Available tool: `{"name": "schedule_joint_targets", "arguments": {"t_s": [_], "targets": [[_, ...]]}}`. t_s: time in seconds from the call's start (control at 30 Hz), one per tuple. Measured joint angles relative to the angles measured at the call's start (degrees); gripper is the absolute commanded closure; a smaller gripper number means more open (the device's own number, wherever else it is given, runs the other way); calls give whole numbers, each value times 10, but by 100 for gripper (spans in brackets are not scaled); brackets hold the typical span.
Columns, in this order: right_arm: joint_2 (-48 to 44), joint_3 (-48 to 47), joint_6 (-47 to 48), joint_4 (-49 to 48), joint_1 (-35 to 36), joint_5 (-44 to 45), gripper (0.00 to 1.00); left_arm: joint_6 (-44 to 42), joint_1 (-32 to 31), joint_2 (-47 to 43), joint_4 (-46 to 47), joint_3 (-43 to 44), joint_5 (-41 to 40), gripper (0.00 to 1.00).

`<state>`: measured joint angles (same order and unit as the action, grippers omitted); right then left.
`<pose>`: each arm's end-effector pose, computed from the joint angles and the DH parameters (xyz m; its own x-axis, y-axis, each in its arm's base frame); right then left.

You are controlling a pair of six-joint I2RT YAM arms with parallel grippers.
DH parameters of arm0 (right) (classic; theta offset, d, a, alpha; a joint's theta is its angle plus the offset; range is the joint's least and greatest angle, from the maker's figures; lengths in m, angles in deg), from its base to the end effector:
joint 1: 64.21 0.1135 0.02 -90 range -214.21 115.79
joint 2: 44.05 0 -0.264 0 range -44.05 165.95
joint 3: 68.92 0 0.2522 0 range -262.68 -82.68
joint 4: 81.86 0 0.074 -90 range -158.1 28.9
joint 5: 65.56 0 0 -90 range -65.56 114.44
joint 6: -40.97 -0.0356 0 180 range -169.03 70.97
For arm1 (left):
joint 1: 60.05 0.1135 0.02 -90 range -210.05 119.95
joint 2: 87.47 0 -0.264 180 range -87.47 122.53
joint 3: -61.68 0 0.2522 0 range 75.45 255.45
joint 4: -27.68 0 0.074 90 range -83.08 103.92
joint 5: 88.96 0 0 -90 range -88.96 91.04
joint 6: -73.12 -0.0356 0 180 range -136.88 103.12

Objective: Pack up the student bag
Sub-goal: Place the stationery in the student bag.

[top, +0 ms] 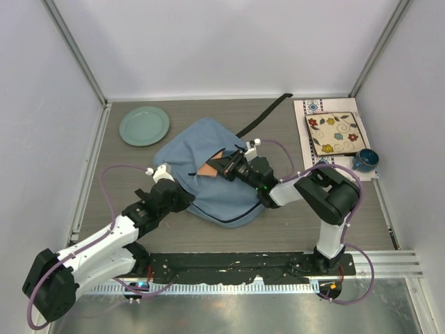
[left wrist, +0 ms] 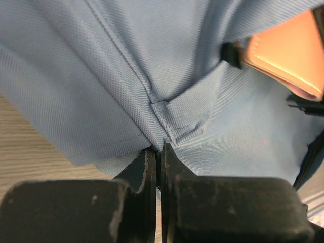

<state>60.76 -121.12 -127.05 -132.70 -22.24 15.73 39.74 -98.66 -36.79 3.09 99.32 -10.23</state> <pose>0.2564 0.2379 0.1650 -0.7615 0.6156 -0.2029 -0.1381 0.1517 0.9787 0.1486 -0.1098 0.1943 -0.6725 -0.5110 -0.5354 -0.1282 0.7929 -0.5957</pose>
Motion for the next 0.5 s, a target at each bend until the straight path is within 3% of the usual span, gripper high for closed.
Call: {"name": "schedule_joint_targets", "arguments": {"t_s": [0.2,0.5], "targets": [[36,-43,-2,16,3,0,98,-30,2,-7,49,-10,29,100],[15,-46,56,69,3,66,97,-48,9,-66,86,-43,66,100]]}}
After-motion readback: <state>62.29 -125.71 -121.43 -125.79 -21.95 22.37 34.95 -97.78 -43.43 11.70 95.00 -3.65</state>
